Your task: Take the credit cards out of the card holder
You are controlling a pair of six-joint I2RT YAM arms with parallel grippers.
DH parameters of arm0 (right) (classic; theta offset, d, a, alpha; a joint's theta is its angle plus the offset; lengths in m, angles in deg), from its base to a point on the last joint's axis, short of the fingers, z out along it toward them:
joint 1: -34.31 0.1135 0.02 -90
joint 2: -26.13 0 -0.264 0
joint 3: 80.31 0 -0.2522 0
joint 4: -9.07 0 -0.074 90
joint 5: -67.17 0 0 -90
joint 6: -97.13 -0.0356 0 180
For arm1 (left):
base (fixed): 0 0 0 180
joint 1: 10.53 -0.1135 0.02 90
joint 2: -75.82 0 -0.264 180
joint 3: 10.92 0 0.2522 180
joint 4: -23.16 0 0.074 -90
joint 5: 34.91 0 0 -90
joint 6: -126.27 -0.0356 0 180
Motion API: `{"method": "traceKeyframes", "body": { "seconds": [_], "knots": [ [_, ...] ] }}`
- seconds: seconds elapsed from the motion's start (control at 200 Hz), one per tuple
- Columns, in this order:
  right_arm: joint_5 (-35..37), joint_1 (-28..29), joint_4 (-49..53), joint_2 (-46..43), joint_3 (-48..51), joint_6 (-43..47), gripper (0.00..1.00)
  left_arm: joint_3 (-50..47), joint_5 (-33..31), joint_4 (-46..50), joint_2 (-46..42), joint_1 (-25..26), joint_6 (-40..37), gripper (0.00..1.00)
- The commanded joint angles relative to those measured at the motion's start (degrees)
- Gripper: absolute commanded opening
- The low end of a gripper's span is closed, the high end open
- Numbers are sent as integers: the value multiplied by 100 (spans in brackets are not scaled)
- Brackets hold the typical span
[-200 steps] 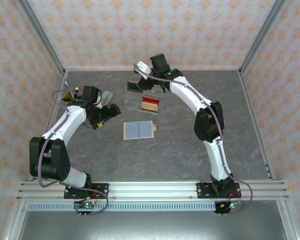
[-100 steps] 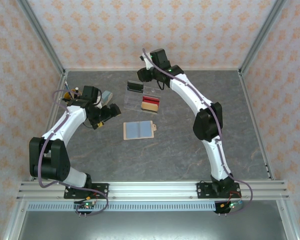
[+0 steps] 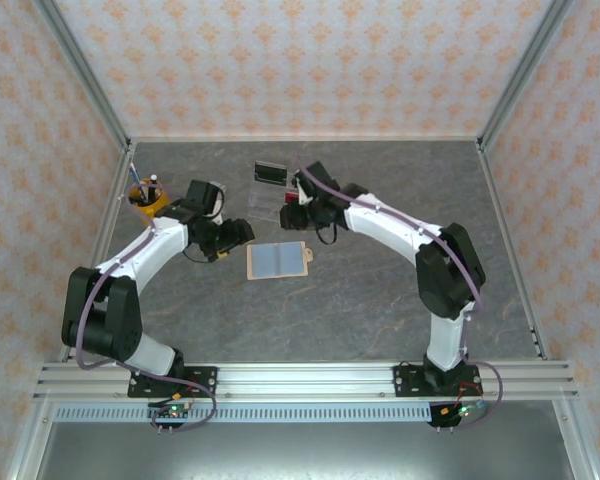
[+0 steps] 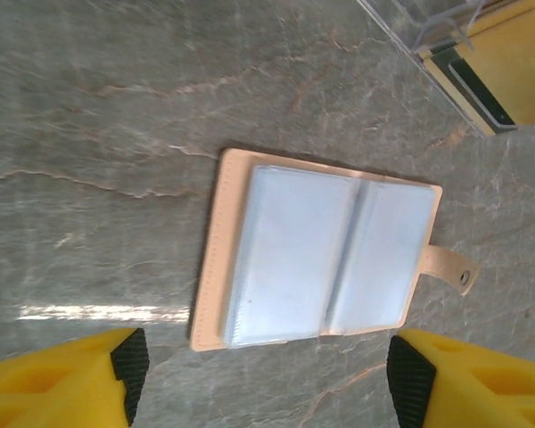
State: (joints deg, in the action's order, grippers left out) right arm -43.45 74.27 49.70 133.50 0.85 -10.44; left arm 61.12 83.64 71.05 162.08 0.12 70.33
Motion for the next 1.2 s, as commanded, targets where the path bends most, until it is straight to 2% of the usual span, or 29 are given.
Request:
{"method": "traceKeyframes", "body": {
  "seconds": [0.0,0.08,0.255,0.581,0.916,1.196],
  "knots": [
    [-14,295,-176,-244,415,-885,42,-87,-47,-275,224,126,108,63],
    [47,498,-93,-295,620,-1127,40,-103,-86,-350,348,198,151,55],
    [513,662,126,-143,750,-1422,39,-92,-107,-484,596,324,232,46],
    [1248,661,628,421,397,-1509,42,91,-169,-421,1010,490,236,43],
    [1311,662,749,714,329,-1537,45,182,-65,-450,1294,501,188,39],
    [1042,662,657,844,295,-1492,34,210,66,-508,1488,499,173,33]
  ]
}}
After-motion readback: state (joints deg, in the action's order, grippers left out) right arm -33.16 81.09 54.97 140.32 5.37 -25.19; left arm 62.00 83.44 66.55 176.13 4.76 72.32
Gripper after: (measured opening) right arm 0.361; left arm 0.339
